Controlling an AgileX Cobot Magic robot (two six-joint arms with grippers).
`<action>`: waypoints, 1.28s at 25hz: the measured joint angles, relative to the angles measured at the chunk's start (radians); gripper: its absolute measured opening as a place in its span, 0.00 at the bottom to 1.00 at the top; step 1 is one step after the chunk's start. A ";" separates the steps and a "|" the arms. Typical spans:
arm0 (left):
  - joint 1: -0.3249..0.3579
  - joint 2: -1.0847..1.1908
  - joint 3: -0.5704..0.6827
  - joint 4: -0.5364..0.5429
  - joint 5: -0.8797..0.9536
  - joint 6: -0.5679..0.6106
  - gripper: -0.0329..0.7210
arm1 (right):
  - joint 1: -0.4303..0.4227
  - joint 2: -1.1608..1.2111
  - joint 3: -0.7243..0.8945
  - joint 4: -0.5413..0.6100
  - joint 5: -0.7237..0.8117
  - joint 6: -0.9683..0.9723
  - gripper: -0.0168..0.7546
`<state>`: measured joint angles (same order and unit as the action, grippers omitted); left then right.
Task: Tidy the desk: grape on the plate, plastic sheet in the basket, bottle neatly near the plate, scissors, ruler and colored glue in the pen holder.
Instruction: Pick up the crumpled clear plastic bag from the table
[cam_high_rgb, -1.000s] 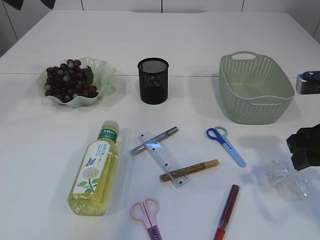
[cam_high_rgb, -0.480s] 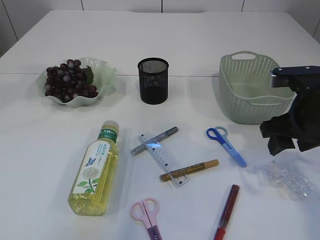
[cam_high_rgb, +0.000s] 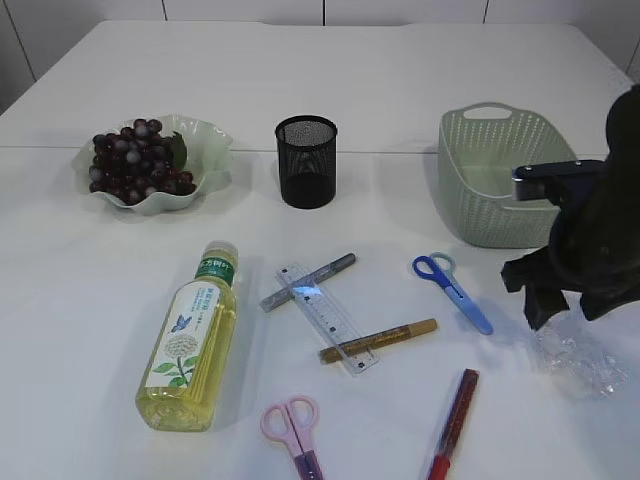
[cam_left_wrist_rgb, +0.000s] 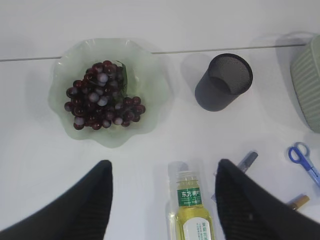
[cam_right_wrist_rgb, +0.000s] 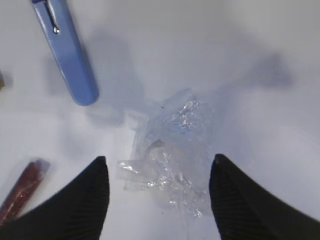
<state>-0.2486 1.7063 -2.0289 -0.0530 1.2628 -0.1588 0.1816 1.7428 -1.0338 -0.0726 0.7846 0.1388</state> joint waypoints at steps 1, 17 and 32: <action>0.000 0.000 0.000 0.000 0.000 0.000 0.67 | 0.000 0.006 0.000 -0.007 0.006 0.000 0.66; 0.000 0.000 0.000 0.000 0.002 0.002 0.65 | 0.000 0.085 -0.002 -0.079 0.019 -0.002 0.66; 0.000 -0.002 0.000 0.000 0.002 0.002 0.63 | 0.000 0.109 -0.002 -0.089 0.016 -0.002 0.47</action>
<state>-0.2486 1.7046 -2.0289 -0.0530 1.2646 -0.1568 0.1816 1.8519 -1.0353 -0.1616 0.8005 0.1372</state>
